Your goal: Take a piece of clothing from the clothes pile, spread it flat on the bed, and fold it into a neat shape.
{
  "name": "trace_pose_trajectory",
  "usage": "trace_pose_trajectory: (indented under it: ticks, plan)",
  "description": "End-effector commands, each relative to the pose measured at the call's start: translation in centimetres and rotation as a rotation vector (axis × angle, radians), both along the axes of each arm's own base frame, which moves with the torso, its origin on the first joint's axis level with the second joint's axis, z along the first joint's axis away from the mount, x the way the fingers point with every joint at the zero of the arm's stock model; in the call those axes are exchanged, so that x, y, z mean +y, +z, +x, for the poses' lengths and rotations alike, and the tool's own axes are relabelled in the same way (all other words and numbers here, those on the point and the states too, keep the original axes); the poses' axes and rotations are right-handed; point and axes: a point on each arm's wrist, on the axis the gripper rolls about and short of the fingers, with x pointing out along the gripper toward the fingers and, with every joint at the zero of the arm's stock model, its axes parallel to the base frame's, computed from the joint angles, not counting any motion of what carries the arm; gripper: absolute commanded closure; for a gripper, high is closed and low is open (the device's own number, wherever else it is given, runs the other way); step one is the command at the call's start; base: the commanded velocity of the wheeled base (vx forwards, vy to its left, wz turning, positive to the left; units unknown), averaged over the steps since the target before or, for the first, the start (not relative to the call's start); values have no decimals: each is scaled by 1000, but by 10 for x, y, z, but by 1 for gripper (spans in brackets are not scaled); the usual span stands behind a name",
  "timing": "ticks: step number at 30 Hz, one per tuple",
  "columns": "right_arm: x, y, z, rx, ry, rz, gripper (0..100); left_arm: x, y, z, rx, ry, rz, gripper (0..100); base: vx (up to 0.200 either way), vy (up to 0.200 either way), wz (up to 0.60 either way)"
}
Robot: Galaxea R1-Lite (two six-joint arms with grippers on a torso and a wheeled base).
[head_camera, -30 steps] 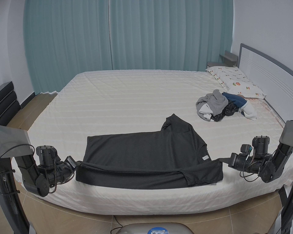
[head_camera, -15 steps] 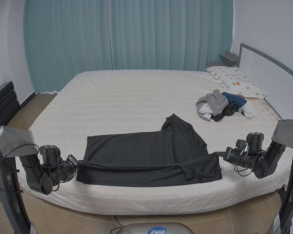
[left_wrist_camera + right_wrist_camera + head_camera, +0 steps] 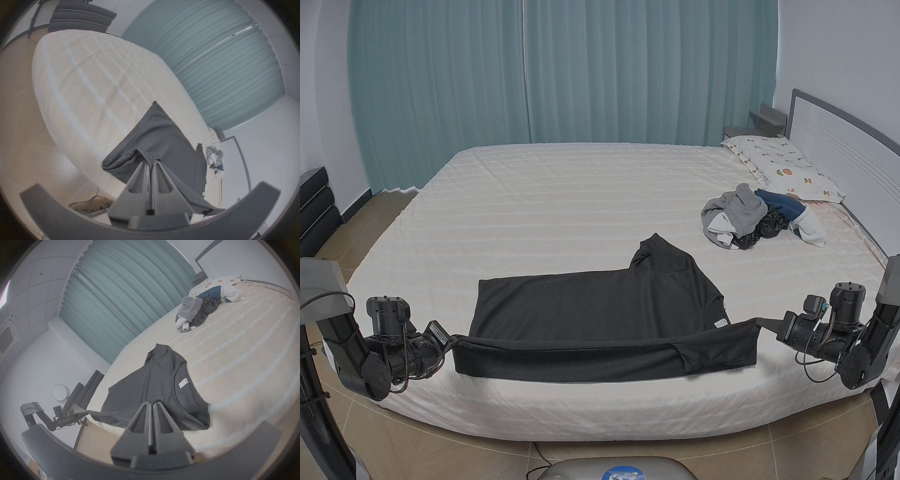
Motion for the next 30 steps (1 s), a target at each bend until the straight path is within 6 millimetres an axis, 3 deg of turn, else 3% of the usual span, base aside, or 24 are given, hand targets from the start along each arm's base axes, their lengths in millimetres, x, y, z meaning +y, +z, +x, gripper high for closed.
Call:
trace_pose_trajectory:
  ticks: [1,8,18,30]
  plan:
    - [-4,5,-20,-12,4,11,100,0,17,-6,-20,-12,19,100,0,0,0]
    - [-1,-5,-12,0,16,9,100,0,15,0,-11,-13,22,100,0,0,0]
    - [2,-38,38,41,18,6,100,0,-21,40,33,24,44,100,0,0,0]
    - [18,-64,67,32,-4,-24,100,-7,-35,59,30,35,57,100,0,0,0]
